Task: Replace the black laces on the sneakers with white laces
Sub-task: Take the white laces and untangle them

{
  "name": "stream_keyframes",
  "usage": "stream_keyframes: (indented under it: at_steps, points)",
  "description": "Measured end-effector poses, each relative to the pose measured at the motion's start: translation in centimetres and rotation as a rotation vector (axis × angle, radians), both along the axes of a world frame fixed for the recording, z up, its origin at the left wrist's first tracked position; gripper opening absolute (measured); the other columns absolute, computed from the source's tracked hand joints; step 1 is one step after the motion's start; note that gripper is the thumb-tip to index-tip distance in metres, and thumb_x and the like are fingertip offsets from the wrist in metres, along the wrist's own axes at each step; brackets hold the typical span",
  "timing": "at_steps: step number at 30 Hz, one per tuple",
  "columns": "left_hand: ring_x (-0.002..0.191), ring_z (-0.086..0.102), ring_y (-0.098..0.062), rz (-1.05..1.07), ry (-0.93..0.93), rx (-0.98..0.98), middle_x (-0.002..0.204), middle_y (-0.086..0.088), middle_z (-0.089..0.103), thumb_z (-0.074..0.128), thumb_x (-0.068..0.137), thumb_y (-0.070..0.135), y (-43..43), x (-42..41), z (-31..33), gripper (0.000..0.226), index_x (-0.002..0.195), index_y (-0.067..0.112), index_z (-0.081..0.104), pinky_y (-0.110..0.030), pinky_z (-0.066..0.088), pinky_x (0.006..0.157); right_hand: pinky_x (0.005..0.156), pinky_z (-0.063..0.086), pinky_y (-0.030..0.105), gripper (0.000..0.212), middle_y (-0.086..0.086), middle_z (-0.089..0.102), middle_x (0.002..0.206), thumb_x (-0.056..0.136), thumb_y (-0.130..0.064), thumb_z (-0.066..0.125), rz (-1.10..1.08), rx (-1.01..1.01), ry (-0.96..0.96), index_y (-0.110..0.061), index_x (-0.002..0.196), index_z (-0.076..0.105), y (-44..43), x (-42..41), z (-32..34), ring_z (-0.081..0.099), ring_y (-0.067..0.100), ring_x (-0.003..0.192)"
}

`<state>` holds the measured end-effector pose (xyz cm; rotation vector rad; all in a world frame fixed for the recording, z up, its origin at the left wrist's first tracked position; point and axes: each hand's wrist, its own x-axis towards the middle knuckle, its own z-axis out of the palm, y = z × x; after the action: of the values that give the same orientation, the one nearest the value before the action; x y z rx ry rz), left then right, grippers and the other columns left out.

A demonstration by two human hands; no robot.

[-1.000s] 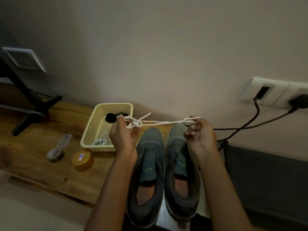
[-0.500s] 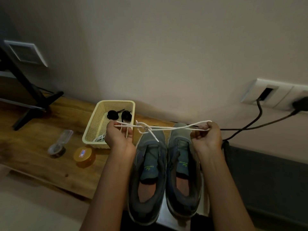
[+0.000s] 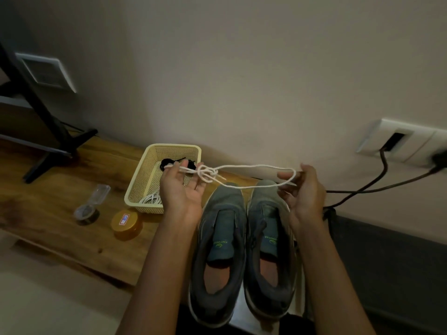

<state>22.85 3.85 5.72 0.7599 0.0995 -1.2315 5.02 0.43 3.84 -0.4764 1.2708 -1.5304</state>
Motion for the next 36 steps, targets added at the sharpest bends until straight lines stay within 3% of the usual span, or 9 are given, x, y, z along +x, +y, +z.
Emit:
stream_keyframes:
  at_steps: [3,6,12,16,20,23,27,33,36]
  points:
    - [0.098,0.065,-0.033,-0.103,-0.088,-0.041,0.126,-0.008,0.056,0.046,0.093,-0.003,0.0,-0.3,0.2,0.062,0.146,0.021,0.026,-0.048,0.052,0.083,0.057,0.041,0.033,0.027,0.009,0.052,0.064,0.080,-0.008,0.063,-0.114,-0.048,0.506,-0.016,0.057,0.049,-0.4,0.4,-1.4,0.048,0.020,0.057]
    - [0.098,0.065,-0.032,-0.150,-0.222,-0.036,0.132,-0.009,0.055,0.044,0.089,-0.015,0.0,-1.3,0.3,0.072,0.147,0.021,0.022,-0.046,0.056,0.078,0.065,0.045,0.027,0.022,0.009,0.058,0.081,0.075,-0.002,0.067,0.049,-0.191,0.705,-0.020,0.070,0.055,-0.1,1.2,-0.6,0.052,0.018,0.071]
    - [0.108,0.064,-0.026,-0.232,-0.513,-0.061,0.129,-0.009,0.060,0.045,0.086,-0.018,0.0,-2.1,-0.5,0.079,0.148,0.025,0.021,-0.035,0.054,0.083,0.067,0.049,0.021,0.003,0.001,0.068,0.077,0.079,-0.010,0.073,0.566,-0.327,0.632,-0.011,0.081,0.070,1.5,4.4,0.5,0.061,0.011,0.072]
    - [0.095,0.068,-0.020,-0.244,-0.673,-0.035,0.108,-0.007,0.068,0.053,0.083,-0.018,0.3,-2.5,-0.6,0.068,0.137,0.021,0.037,-0.028,0.058,0.075,0.064,0.050,0.022,0.010,0.004,0.065,0.072,0.078,0.002,0.070,0.513,-0.319,0.579,-0.007,0.076,0.066,1.4,4.6,0.3,0.060,0.012,0.068]
    - [0.082,0.067,-0.014,-0.200,-0.919,0.065,0.097,-0.006,0.067,0.063,0.084,-0.003,0.4,-2.7,-1.4,0.041,0.116,0.018,0.048,-0.024,0.055,0.064,0.054,0.044,0.013,0.027,-0.002,0.061,0.061,0.075,0.013,0.065,0.446,-0.283,0.470,-0.013,0.066,0.061,1.2,4.3,0.4,0.055,0.002,0.054]
    - [0.072,0.062,-0.014,-0.174,-1.103,0.089,0.086,-0.005,0.064,0.064,0.086,0.008,0.1,-2.7,-1.9,0.018,0.096,0.019,0.053,-0.025,0.048,0.059,0.053,0.046,0.015,0.029,0.004,0.060,0.063,0.076,0.017,0.059,0.366,-0.248,0.401,-0.010,0.065,0.059,1.1,4.4,0.4,0.056,0.010,0.057]
    - [0.050,0.047,-0.008,-0.210,-1.138,0.069,0.073,-0.005,0.060,0.059,0.092,0.017,-0.2,-3.1,-2.2,0.006,0.087,0.018,0.056,-0.015,0.035,0.043,0.052,0.047,0.018,0.026,0.001,0.058,0.063,0.078,0.016,0.055,0.301,-0.205,0.323,-0.008,0.069,0.058,0.8,4.3,0.4,0.055,0.011,0.058]
    - [0.066,0.052,-0.020,-0.200,-1.235,0.116,0.069,-0.005,0.057,0.043,0.099,0.020,-0.3,-2.6,-2.1,0.032,0.070,0.023,0.057,-0.033,0.043,0.066,0.045,0.051,0.024,0.031,0.010,0.046,0.062,0.085,0.014,0.041,0.218,-0.084,-0.066,-0.009,0.065,0.043,0.5,3.7,0.5,0.051,0.019,0.051]
    - [0.064,0.050,-0.015,-0.221,-1.154,0.116,0.069,0.000,0.054,0.049,0.097,0.027,0.1,-2.7,-1.5,0.026,0.075,0.020,0.061,-0.031,0.040,0.063,0.045,0.053,0.025,0.028,0.011,0.051,0.068,0.089,0.011,0.043,0.230,-0.062,-0.122,-0.010,0.071,0.046,0.5,3.3,0.5,0.056,0.018,0.051]
